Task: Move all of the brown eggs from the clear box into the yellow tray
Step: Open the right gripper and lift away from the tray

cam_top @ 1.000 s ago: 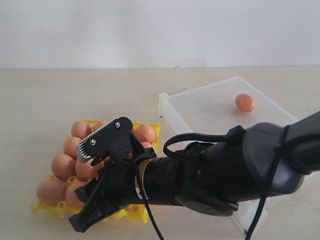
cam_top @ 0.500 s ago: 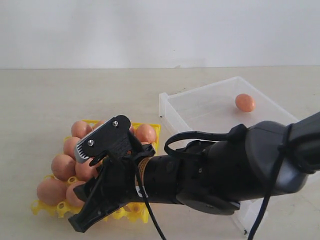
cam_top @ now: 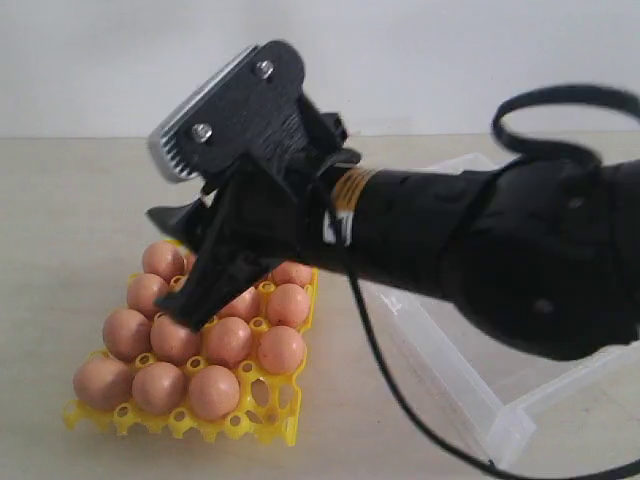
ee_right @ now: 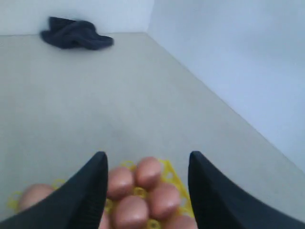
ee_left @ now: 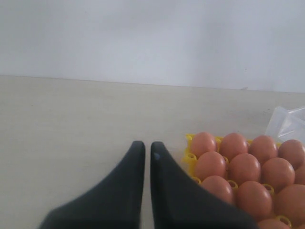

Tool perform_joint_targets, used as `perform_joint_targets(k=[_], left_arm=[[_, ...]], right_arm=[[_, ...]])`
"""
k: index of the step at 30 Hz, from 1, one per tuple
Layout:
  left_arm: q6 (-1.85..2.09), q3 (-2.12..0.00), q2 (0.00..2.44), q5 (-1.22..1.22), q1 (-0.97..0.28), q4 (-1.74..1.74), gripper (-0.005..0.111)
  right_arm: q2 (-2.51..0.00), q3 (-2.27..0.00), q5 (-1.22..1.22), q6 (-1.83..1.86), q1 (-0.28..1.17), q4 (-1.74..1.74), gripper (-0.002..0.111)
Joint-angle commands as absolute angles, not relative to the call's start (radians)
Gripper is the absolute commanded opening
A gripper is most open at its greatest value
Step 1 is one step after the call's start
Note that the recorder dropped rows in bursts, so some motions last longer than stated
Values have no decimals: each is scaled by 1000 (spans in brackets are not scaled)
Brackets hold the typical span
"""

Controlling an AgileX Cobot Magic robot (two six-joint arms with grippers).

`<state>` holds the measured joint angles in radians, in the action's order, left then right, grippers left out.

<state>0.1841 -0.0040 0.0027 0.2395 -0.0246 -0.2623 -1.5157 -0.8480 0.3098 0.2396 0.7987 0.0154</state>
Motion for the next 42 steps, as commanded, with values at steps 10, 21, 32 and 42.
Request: perform_joint_targets(k=[10,21,32,42], left_arm=[[176,0,0,233,-32,-263,4],[176,0,0,233,-32,-263,4],[176,0,0,233,-32,-263,4],[176,0,0,233,-32,-263,4]], right_arm=[[-1368,-849,31,732,421,-465,46],[-1160,-849,143,735,379,-493,46],[-1109,-851,517,1516,379,-652,0],[-1211,-1069,752,2132,163,-1736,0]])
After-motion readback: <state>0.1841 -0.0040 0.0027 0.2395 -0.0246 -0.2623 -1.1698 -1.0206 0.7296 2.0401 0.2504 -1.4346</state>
